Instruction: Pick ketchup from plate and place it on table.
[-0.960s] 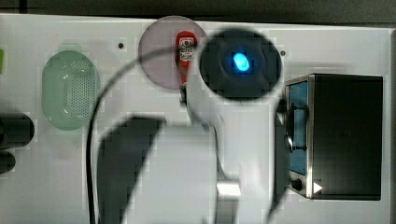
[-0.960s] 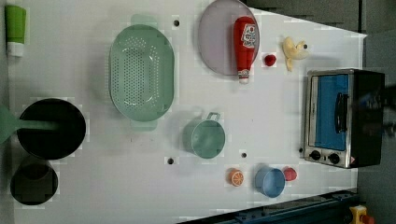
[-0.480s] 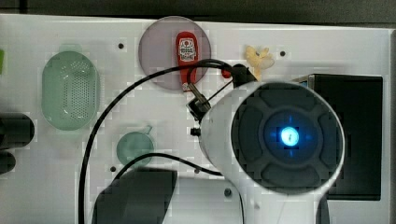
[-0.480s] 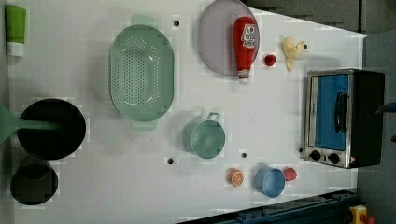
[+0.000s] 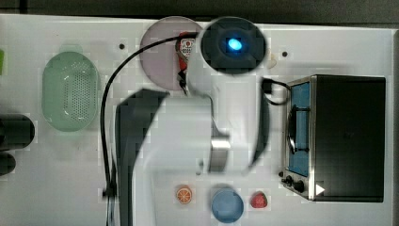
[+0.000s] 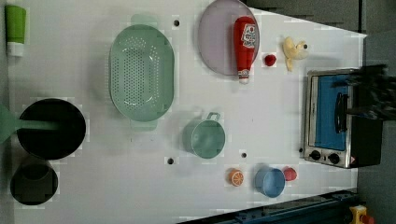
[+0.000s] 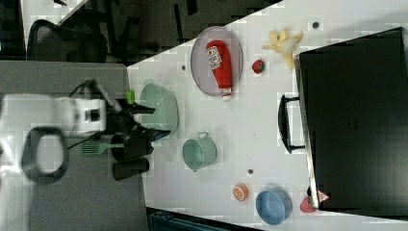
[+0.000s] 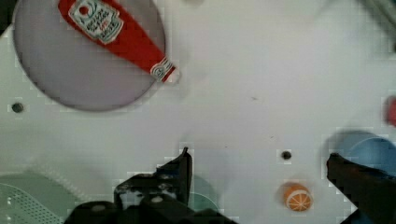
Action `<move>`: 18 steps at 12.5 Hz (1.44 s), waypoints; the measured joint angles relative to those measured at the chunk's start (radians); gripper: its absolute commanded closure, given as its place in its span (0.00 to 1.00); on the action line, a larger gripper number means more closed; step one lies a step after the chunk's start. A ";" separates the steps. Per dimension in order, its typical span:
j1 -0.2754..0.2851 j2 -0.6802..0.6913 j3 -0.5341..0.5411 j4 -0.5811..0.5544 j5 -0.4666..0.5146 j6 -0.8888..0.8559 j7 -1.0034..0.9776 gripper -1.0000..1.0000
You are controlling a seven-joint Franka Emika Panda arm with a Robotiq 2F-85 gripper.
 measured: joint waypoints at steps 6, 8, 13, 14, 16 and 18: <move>0.029 0.214 0.029 -0.024 -0.008 0.207 -0.175 0.00; 0.033 0.272 0.034 0.004 -0.006 0.252 -0.309 0.00; 0.031 0.451 0.034 0.101 -0.015 0.375 -0.583 0.00; 0.031 0.484 0.031 0.113 -0.015 0.382 -0.604 0.00; 0.026 0.552 0.032 0.139 -0.014 0.440 -0.637 0.00; 0.028 0.617 0.034 0.171 -0.015 0.505 -0.644 0.00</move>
